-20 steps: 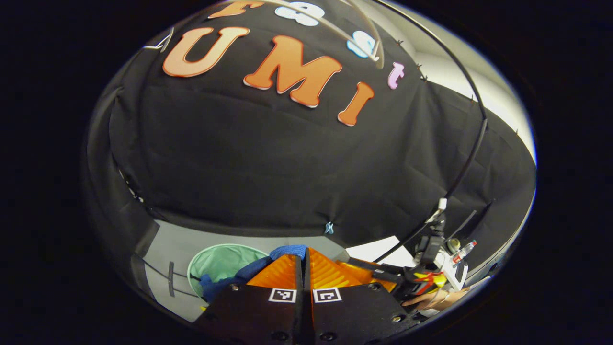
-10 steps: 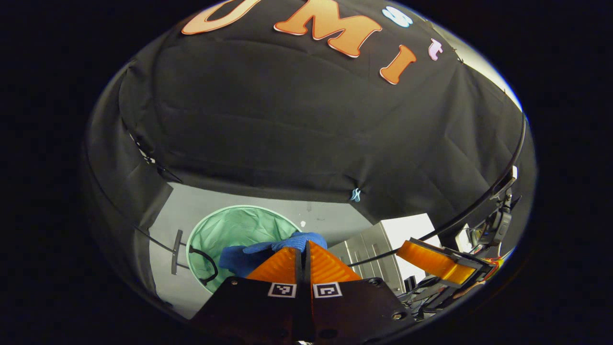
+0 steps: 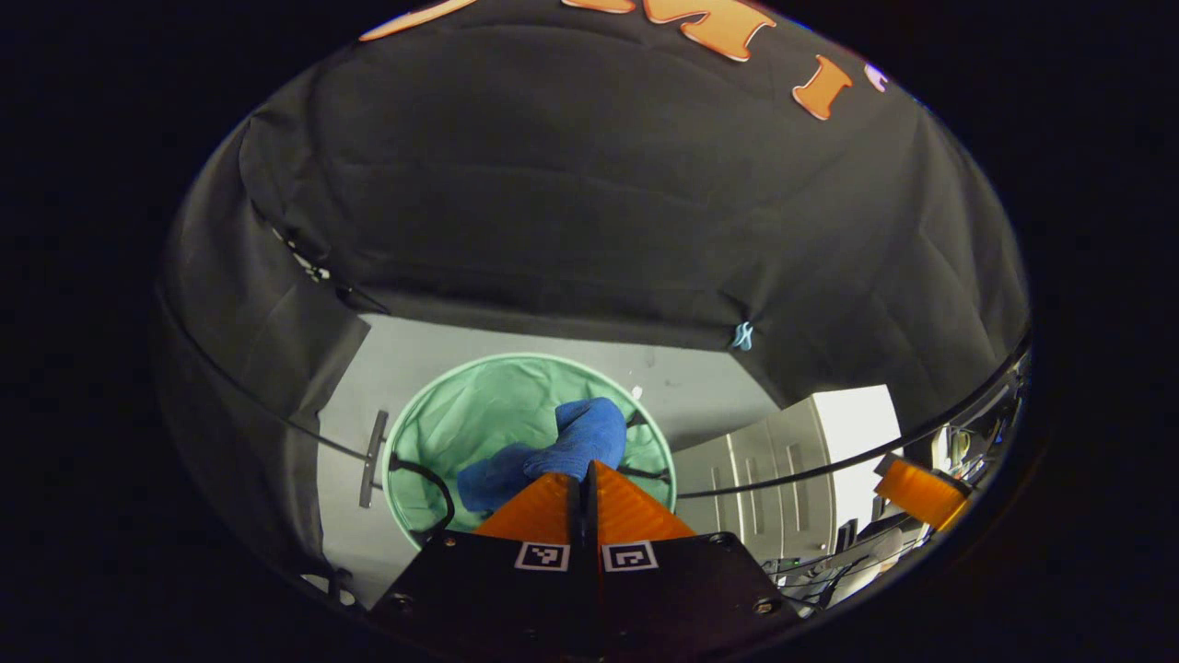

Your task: Grasp the clothes on the hanger with both hands and then place them into the laundry hamper below.

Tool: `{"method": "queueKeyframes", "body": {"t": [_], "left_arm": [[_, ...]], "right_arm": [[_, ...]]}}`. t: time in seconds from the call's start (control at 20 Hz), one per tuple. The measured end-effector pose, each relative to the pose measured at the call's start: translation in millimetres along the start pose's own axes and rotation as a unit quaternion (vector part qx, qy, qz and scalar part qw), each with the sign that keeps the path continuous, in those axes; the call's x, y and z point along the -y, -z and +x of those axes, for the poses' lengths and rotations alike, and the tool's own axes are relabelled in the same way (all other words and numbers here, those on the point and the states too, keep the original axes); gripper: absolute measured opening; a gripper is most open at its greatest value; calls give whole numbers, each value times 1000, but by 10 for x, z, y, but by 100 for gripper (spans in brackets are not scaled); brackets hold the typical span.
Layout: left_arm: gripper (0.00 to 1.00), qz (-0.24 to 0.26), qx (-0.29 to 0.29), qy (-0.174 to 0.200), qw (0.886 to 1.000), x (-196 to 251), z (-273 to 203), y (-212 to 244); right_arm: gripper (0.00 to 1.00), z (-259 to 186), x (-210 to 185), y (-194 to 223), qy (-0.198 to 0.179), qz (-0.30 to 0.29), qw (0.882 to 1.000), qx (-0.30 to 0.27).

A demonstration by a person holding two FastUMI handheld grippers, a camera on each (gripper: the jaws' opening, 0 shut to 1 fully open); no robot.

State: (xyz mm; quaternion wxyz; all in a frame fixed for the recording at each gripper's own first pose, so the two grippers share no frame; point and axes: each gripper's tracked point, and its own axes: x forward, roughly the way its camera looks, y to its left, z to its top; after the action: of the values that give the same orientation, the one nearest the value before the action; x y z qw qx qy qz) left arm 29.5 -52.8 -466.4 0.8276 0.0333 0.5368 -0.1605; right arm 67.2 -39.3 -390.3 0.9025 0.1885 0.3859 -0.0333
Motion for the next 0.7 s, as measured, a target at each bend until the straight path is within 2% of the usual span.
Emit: {"method": "queueKeyframes", "body": {"t": [0.15, 0.25, 0.35, 0.5, 0.7], "left_arm": [[0, -6, -53, -38, 998, -234, 200, 374], [0, -1, -94, -82, 992, -518, 292, 672], [1, -7, -120, -105, 987, -651, 396, 960], [2, -30, -137, -116, 983, -698, 476, 1288], [11, -46, -139, -116, 983, -721, 393, 1372]], "right_arm": [[97, 10, 127, 59, 8, 1, 1000, -9], [98, 2, 174, 102, 14, -2, 1000, -16], [98, -17, 210, 135, 21, -6, 1000, -22], [98, -25, 261, 212, 30, -8, 999, -33], [98, -1, 298, 328, 34, -16, 998, -54]]}}
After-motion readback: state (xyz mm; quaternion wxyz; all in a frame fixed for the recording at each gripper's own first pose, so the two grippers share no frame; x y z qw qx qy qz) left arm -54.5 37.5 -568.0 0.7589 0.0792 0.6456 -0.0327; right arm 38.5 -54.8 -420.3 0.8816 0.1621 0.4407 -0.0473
